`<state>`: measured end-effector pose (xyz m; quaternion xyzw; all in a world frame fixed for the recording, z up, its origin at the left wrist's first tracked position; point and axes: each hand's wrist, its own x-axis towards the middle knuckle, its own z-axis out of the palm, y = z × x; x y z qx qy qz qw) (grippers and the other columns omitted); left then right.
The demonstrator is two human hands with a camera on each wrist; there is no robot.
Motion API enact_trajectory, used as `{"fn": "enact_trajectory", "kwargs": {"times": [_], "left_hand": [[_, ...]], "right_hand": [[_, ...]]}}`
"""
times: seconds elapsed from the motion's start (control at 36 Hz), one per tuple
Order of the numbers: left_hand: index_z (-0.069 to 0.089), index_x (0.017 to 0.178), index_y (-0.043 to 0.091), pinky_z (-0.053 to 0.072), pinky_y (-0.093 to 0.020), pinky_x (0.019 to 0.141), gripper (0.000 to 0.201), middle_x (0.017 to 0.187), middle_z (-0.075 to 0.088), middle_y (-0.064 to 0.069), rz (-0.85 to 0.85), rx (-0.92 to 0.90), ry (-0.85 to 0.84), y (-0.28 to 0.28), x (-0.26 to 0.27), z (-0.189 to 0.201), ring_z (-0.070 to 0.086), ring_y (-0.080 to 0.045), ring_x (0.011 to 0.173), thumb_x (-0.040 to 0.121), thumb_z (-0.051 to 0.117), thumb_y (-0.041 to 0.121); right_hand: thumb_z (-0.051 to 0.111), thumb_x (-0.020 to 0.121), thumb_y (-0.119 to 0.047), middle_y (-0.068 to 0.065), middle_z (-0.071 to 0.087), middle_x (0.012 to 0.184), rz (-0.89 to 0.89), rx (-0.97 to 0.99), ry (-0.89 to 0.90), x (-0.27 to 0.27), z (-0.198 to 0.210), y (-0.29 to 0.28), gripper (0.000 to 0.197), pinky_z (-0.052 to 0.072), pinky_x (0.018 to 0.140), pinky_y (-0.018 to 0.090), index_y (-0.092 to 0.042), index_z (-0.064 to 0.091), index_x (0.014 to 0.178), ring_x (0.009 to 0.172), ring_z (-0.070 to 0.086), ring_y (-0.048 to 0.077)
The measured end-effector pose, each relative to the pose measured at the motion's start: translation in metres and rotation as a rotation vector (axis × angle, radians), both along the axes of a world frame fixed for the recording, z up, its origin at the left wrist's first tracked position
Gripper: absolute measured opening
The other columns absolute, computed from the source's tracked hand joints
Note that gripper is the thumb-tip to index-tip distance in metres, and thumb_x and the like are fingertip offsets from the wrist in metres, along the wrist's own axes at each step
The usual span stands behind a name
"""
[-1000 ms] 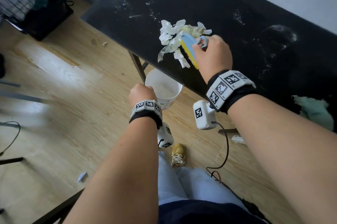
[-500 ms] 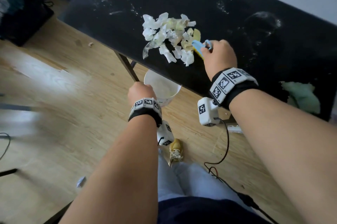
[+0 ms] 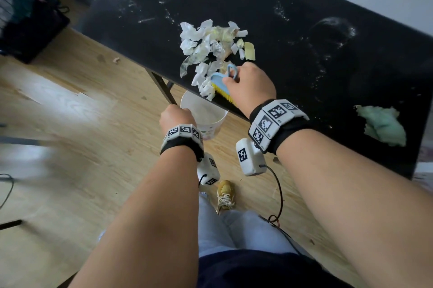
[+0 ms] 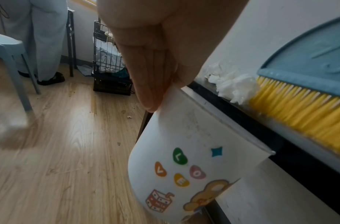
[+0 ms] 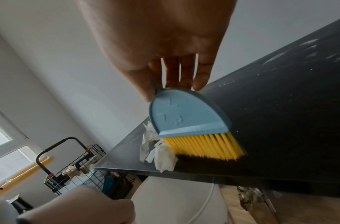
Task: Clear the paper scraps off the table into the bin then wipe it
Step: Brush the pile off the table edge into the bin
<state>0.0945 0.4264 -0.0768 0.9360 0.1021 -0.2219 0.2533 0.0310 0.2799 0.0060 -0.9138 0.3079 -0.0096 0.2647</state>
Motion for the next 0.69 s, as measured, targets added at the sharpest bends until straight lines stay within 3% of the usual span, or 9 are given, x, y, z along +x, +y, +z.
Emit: {"fn": "enact_trajectory", "kwargs": {"times": [0.08, 0.17, 0.25, 0.28, 0.33, 0.42, 0.47, 0.56, 0.69], "left_hand": [[0.037, 0.057, 0.006, 0.039, -0.031, 0.064, 0.037, 0.101, 0.066, -0.023, -0.028, 0.028, -0.012, 0.0, -0.001, 0.004, 0.064, -0.038, 0.091, 0.092, 0.047, 0.01], [0.039, 0.06, 0.003, 0.04, -0.032, 0.065, 0.035, 0.1, 0.066, -0.023, -0.046, 0.048, -0.016, 0.001, 0.0, 0.007, 0.06, -0.037, 0.085, 0.093, 0.046, 0.009], [0.037, 0.058, 0.005, 0.037, -0.031, 0.063, 0.037, 0.088, 0.063, -0.019, -0.045, 0.063, -0.014, 0.003, 0.002, 0.007, 0.059, -0.037, 0.083, 0.094, 0.046, 0.009], [0.038, 0.059, 0.004, 0.037, -0.032, 0.063, 0.036, 0.091, 0.064, -0.02, -0.043, 0.065, -0.019, 0.004, 0.002, 0.007, 0.059, -0.037, 0.084, 0.094, 0.046, 0.009], [0.039, 0.061, 0.003, 0.04, -0.033, 0.064, 0.034, 0.1, 0.066, -0.023, -0.034, 0.066, -0.029, 0.006, 0.003, 0.006, 0.06, -0.037, 0.086, 0.094, 0.046, 0.009], [0.035, 0.056, 0.006, 0.041, -0.034, 0.064, 0.039, 0.091, 0.062, -0.023, -0.025, 0.06, -0.047, 0.007, 0.005, 0.005, 0.063, -0.038, 0.093, 0.093, 0.046, 0.009], [0.036, 0.056, 0.006, 0.038, -0.032, 0.062, 0.038, 0.09, 0.062, -0.024, -0.015, 0.05, -0.051, 0.01, 0.006, 0.004, 0.063, -0.038, 0.09, 0.093, 0.046, 0.008], [0.054, 0.07, -0.003, 0.042, -0.035, 0.064, 0.027, 0.097, 0.065, -0.024, -0.002, 0.034, -0.041, 0.014, 0.009, 0.004, 0.062, -0.038, 0.089, 0.093, 0.046, 0.009], [0.037, 0.056, 0.006, 0.038, -0.032, 0.062, 0.038, 0.061, 0.042, -0.008, 0.015, 0.056, -0.058, 0.022, 0.013, 0.0, 0.047, -0.03, 0.07, 0.092, 0.046, 0.01]], "right_hand": [[0.048, 0.095, -0.035, 0.002, 0.052, 0.088, -0.013, -0.008, -0.079, -0.001, 0.008, -0.002, 0.029, 0.04, 0.061, 0.032, -0.014, 0.054, 0.075, 0.073, 0.055, 0.019], [0.049, 0.096, -0.032, 0.002, 0.056, 0.091, -0.071, -0.024, -0.177, -0.001, 0.017, -0.009, 0.027, 0.05, 0.066, 0.035, -0.014, 0.056, 0.076, 0.075, 0.059, 0.02], [0.049, 0.097, -0.033, 0.0, 0.054, 0.092, -0.143, -0.072, -0.246, 0.002, 0.021, -0.018, 0.027, 0.053, 0.069, 0.035, -0.015, 0.057, 0.078, 0.076, 0.06, 0.018], [0.048, 0.097, -0.033, 0.001, 0.055, 0.094, -0.159, -0.096, -0.253, 0.004, 0.02, -0.022, 0.027, 0.053, 0.069, 0.034, -0.014, 0.06, 0.082, 0.077, 0.059, 0.017], [0.049, 0.097, -0.032, 0.002, 0.056, 0.101, -0.168, -0.14, -0.232, 0.009, 0.016, -0.029, 0.025, 0.052, 0.071, 0.032, -0.013, 0.065, 0.096, 0.085, 0.059, 0.017], [0.051, 0.097, -0.03, 0.005, 0.056, 0.109, -0.141, -0.149, -0.163, 0.013, 0.007, -0.036, 0.024, 0.051, 0.074, 0.034, -0.015, 0.065, 0.109, 0.098, 0.059, 0.021], [0.051, 0.097, -0.03, 0.006, 0.056, 0.112, -0.102, -0.124, -0.104, 0.015, 0.001, -0.034, 0.026, 0.047, 0.073, 0.032, -0.014, 0.065, 0.111, 0.1, 0.058, 0.023], [0.052, 0.096, -0.03, 0.006, 0.057, 0.112, -0.041, -0.085, -0.071, 0.016, -0.004, -0.025, 0.024, 0.04, 0.069, 0.03, -0.013, 0.066, 0.106, 0.098, 0.058, 0.022], [0.053, 0.095, -0.03, 0.005, 0.056, 0.118, 0.009, -0.034, -0.072, 0.016, -0.006, -0.01, 0.022, 0.046, 0.072, 0.031, -0.017, 0.068, 0.104, 0.099, 0.059, 0.023]]}}
